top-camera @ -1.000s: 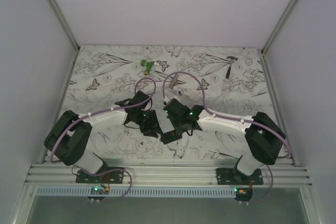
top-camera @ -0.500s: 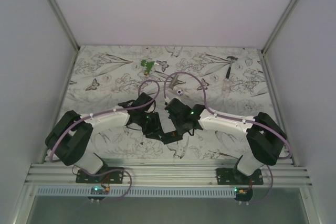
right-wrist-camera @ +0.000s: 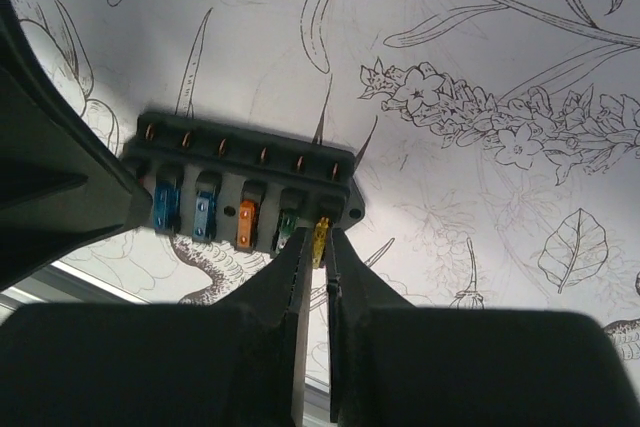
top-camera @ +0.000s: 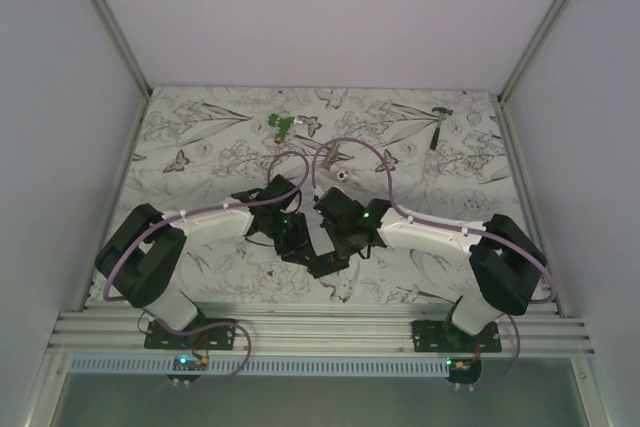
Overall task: Snap on the fuse box
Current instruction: Install the fuse at the fuse box base.
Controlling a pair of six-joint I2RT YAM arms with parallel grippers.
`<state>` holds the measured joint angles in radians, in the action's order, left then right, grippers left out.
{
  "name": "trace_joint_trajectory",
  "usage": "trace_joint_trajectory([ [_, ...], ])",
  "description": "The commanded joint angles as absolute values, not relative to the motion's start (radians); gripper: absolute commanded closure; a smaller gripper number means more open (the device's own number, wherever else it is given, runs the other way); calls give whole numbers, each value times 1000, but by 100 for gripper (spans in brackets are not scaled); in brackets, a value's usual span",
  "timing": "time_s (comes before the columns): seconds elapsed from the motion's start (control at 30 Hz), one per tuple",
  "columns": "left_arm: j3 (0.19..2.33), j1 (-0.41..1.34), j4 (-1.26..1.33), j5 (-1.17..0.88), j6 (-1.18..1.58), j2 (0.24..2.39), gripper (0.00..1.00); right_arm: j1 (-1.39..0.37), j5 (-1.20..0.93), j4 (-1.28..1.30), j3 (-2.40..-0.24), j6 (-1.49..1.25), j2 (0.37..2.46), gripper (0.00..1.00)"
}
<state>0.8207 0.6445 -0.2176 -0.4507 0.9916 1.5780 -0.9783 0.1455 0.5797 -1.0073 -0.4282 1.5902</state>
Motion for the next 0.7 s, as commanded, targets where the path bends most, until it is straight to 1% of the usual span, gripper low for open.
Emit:
trace_joint_trajectory([
  [0.0, 847, 658, -255, -451, 1005, 1607, 67, -974, 127, 619, -991, -444, 1614, 91],
  [0.03, 848, 659, -254, -450, 1005, 1610, 68, -975, 127, 619, -986, -445, 1620, 94],
  [0.17, 847, 660, -255, -448, 1009, 1616, 69, -974, 139, 618, -967, -452, 1630, 95],
  [0.2, 846, 660, -256, -449, 1008, 1615, 69, -974, 142, 618, -966, -452, 1624, 94],
  [0.3, 844, 661, -257, -446, 1007, 1605, 69, -974, 145, 610, -980, -444, 1582, 86],
  [0.37, 842, 661, -259, -443, 1005, 1597, 69, -974, 145, 604, -996, -437, 1559, 82],
  [0.5, 836, 661, -266, -443, 1003, 1580, 69, -974, 139, 604, -1024, -434, 1512, 79],
  [0.67, 820, 664, -278, -446, 1003, 1546, 67, -974, 144, 612, -1019, -443, 1483, 77],
])
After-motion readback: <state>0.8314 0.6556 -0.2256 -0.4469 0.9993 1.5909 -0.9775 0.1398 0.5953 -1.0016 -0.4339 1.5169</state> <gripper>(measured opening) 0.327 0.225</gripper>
